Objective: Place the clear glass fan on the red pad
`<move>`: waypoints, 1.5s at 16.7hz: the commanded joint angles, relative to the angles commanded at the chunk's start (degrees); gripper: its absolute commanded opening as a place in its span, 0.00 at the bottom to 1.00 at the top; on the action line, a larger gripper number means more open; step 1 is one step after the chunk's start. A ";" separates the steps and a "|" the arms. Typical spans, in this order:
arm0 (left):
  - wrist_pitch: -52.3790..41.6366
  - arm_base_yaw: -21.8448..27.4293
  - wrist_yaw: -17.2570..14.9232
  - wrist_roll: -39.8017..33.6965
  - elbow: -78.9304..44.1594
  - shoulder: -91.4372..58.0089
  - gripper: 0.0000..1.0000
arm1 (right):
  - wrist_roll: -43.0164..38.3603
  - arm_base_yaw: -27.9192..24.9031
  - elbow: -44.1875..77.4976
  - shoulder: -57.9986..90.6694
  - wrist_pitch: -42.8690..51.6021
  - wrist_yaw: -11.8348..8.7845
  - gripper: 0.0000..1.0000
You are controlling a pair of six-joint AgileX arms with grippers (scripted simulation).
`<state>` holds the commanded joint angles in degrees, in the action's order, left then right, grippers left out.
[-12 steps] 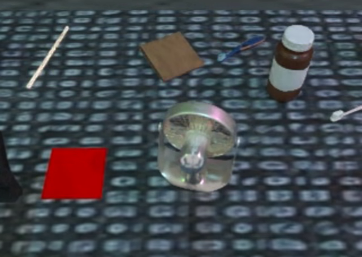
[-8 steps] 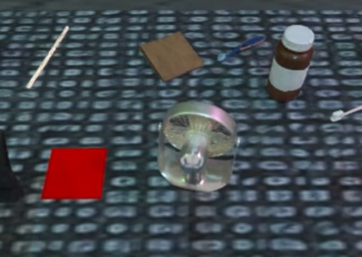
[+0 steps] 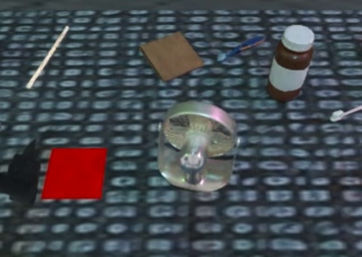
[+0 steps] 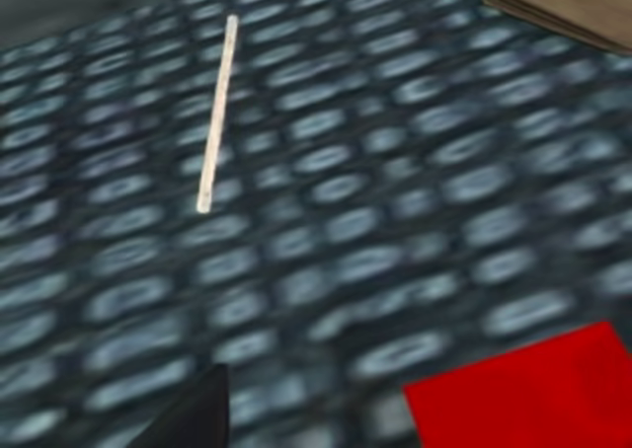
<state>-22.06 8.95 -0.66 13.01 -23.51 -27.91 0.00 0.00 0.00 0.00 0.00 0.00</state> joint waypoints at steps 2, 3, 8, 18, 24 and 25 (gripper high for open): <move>-7.41 3.10 -0.09 4.61 -9.16 -9.70 1.00 | 0.00 0.00 0.00 0.00 0.00 0.00 1.00; -11.24 4.74 -0.12 7.04 -14.15 -14.80 1.00 | 0.00 0.00 0.00 0.00 0.00 0.00 1.00; -30.83 13.29 -0.26 19.79 -42.53 -41.78 1.00 | 0.00 0.00 0.00 0.00 0.00 0.00 1.00; -63.99 27.80 0.01 41.97 -98.88 -91.18 1.00 | 0.00 0.00 0.00 0.00 0.00 0.00 1.00; -73.62 31.92 0.37 48.78 -117.68 -107.02 1.00 | 0.00 0.00 0.00 0.00 0.00 0.00 1.00; -74.22 32.18 0.40 49.21 -118.92 -108.08 1.00 | 0.00 0.00 0.00 0.00 0.00 0.00 1.00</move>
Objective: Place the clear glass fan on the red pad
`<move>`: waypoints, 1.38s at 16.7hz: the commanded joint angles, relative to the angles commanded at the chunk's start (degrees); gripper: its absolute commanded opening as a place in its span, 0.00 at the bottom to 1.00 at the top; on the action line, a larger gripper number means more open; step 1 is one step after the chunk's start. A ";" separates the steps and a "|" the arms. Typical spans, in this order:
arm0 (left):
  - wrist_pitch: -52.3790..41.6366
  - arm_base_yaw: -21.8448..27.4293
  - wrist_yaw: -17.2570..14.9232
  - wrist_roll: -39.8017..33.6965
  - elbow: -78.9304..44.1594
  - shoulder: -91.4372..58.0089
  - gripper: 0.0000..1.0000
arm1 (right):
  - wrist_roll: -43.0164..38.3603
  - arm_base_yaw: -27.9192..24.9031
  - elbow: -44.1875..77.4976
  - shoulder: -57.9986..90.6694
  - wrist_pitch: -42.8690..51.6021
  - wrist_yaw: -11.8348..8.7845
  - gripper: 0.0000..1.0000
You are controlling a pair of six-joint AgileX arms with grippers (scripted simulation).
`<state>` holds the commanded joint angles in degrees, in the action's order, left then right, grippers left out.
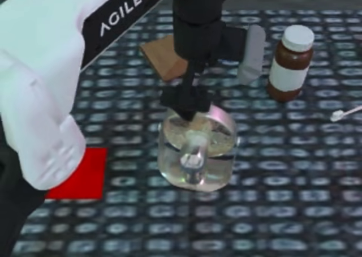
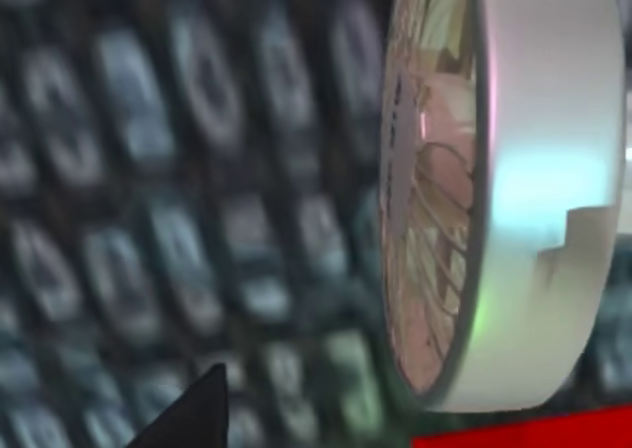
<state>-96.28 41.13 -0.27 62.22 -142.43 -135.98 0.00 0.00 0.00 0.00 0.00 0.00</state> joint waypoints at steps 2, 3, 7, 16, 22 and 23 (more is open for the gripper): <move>-0.32 0.14 0.02 0.24 -0.67 -0.57 1.00 | 0.00 0.00 0.00 0.00 0.00 0.00 1.00; -0.32 0.14 0.02 0.24 -0.67 -0.57 1.00 | 0.00 0.00 0.00 0.00 0.00 0.00 1.00; -0.04 -0.13 0.01 0.21 -0.37 -0.46 1.00 | 0.00 0.00 0.00 0.00 0.00 0.00 1.00; 13.73 0.03 0.06 0.27 17.77 3.67 1.00 | 0.00 0.00 0.00 0.00 0.00 0.00 1.00; 14.64 0.03 0.06 0.29 18.73 3.87 0.92 | 0.00 0.00 0.00 0.00 0.00 0.00 1.00; 14.64 0.03 0.06 0.29 18.73 3.87 0.85 | 0.00 0.00 0.00 0.00 0.00 0.00 1.00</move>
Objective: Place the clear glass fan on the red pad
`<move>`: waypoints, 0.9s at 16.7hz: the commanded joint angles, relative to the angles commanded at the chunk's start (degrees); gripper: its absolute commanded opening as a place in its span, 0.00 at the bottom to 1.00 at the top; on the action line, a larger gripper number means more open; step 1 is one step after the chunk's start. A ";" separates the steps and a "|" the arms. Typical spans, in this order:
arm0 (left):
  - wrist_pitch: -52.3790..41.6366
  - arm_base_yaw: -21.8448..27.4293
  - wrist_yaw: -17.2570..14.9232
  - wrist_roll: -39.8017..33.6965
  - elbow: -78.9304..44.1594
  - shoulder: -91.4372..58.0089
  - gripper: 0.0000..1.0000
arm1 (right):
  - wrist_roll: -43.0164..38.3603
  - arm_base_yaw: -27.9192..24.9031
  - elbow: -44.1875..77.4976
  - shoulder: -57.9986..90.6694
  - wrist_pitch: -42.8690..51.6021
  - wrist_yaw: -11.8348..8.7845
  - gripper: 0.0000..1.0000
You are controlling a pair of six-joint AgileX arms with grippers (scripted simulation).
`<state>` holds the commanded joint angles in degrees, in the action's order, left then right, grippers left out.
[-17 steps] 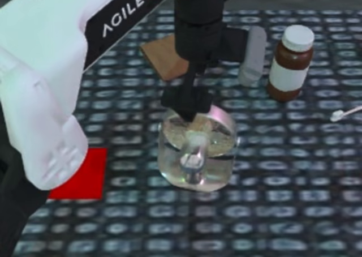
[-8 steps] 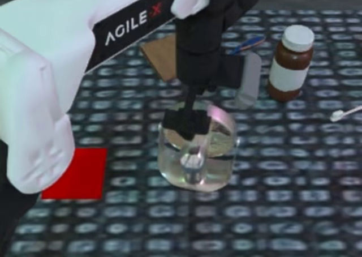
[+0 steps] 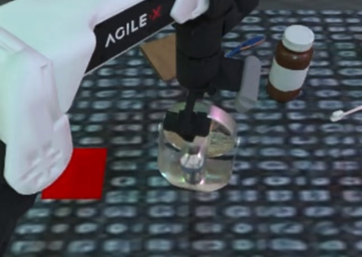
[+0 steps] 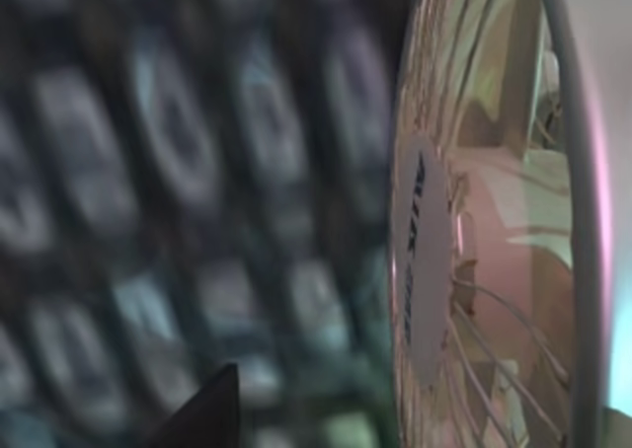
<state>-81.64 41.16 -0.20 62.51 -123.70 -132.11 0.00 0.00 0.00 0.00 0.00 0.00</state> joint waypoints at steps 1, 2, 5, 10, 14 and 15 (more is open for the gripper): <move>0.00 0.00 0.00 0.00 0.00 0.00 0.77 | 0.00 0.00 0.00 0.00 0.00 0.00 1.00; 0.00 0.00 0.00 0.00 0.00 0.00 0.70 | 0.00 0.00 0.00 0.00 0.00 0.00 1.00; 0.00 0.00 0.00 0.00 0.00 0.00 0.47 | 0.00 0.00 0.00 0.00 0.00 0.00 1.00; 0.00 0.00 0.00 0.00 0.00 0.00 0.10 | 0.00 0.00 0.00 0.00 0.00 0.00 1.00; 0.00 0.00 0.00 0.00 0.00 0.00 0.00 | 0.00 0.00 0.00 0.00 0.00 0.00 1.00; 0.00 0.00 0.00 0.00 0.00 0.00 0.00 | 0.00 0.00 0.00 0.00 0.00 0.00 1.00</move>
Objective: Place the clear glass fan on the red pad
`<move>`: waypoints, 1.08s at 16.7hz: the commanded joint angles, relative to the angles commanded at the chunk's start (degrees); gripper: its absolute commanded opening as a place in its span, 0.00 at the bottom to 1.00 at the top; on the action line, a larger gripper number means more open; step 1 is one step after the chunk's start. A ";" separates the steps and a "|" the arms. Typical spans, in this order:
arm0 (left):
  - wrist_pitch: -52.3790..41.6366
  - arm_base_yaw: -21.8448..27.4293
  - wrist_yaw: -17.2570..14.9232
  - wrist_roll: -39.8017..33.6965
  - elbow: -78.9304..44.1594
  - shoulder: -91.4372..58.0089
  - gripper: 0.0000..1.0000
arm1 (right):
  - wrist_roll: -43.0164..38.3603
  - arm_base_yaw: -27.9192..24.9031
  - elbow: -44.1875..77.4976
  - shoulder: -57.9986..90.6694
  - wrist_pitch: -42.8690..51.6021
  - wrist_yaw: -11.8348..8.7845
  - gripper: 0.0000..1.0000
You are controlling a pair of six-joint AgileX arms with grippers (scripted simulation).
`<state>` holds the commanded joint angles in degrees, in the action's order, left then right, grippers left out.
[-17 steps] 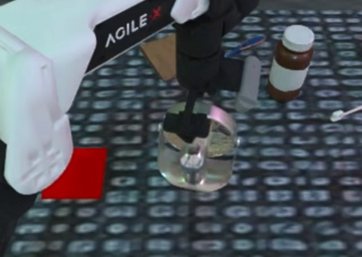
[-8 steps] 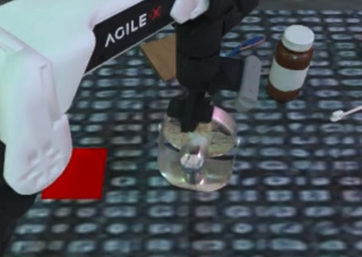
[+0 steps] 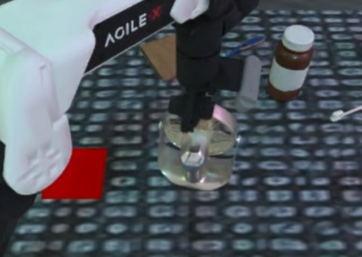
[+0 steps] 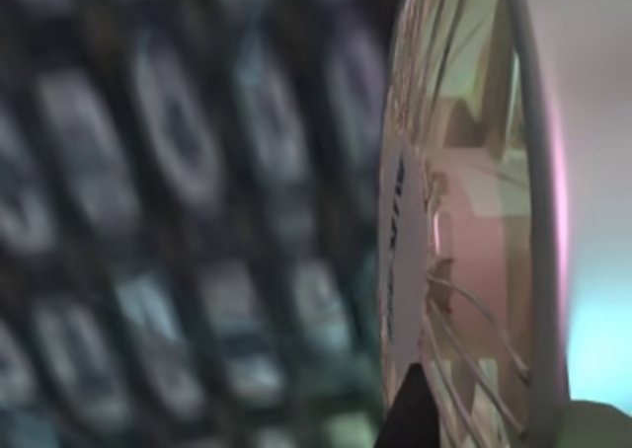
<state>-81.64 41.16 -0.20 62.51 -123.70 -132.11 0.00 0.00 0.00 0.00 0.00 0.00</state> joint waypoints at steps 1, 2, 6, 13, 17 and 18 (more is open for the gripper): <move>0.00 0.00 0.00 0.00 0.00 0.00 0.00 | 0.00 0.00 0.00 0.00 0.00 0.00 1.00; 0.00 0.00 0.00 0.00 0.00 0.00 0.00 | 0.00 0.00 0.00 0.00 0.00 0.00 1.00; -0.17 -0.04 0.02 0.12 -0.19 -0.08 0.00 | 0.00 0.00 0.00 0.00 0.00 0.00 1.00; -11.44 -0.83 0.01 0.11 -15.55 -3.50 0.00 | 0.00 0.00 0.00 0.00 0.00 0.00 1.00; -14.93 -1.12 -0.03 0.03 -19.35 -4.43 0.00 | 0.00 0.00 0.00 0.00 0.00 0.00 1.00; -14.93 -1.12 -0.03 0.03 -19.35 -4.43 0.00 | 0.00 0.00 0.00 0.00 0.00 0.00 1.00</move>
<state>-96.57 40.04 -0.23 62.54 -143.06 -136.54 0.00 0.00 0.00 0.00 0.00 0.00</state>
